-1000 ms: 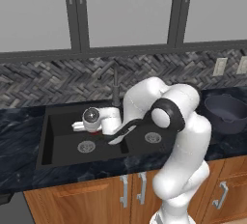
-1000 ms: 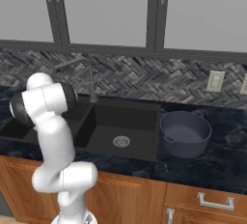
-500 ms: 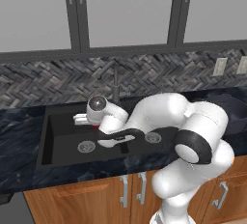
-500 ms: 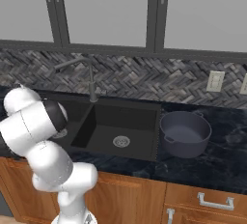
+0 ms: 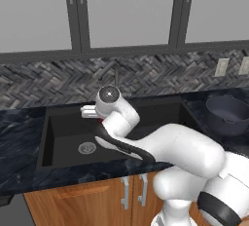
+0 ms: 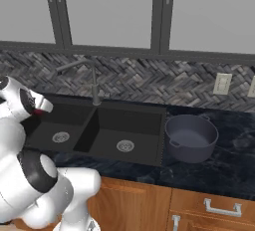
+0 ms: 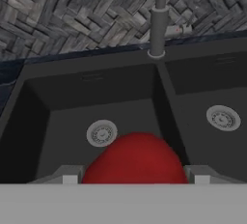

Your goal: Dump the tomato from the pot into the sink. Then turn on the water and wash the tomato. Then turn off the water and put the tomato back in the pot.

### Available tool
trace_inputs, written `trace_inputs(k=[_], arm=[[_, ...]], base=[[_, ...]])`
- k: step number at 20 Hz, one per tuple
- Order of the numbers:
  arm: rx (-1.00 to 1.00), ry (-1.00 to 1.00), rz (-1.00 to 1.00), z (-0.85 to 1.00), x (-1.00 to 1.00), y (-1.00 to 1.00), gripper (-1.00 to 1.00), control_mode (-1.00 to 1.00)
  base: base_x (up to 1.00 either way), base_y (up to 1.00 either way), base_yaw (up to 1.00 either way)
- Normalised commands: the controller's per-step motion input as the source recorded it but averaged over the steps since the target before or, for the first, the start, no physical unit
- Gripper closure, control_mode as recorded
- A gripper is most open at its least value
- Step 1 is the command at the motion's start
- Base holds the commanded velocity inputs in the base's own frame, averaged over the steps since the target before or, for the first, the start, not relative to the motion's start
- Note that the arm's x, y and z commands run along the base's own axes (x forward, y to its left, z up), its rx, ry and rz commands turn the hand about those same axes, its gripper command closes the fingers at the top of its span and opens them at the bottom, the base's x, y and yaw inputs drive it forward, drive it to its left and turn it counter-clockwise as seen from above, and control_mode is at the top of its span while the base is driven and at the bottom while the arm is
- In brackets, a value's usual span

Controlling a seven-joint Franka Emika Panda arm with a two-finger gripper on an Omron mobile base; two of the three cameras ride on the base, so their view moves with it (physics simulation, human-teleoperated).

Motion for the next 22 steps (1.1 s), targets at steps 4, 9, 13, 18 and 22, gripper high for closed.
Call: trace_inputs(k=[4,9,13,18,22], arm=[[0.1,0.0,-0.16,0.5,-0.71,-0.59,1.0,-1.0],[0.21,0.0,-0.1,0.53,-0.65,-0.7,1.0,-1.0],[0.13,0.0,-0.08,0.29,-0.54,-0.8,1.0,-1.0],[0.06,0.0,-0.11,0.14,-0.41,-0.82,1.0,-1.0],[0.06,0.04,-0.19,0.27,-0.16,-0.82,1.0,-1.0]], base=[[0.0,0.0,0.0],[0.0,0.0,0.0],[0.0,0.0,0.0],[0.0,0.0,0.0],[0.0,0.0,0.0]])
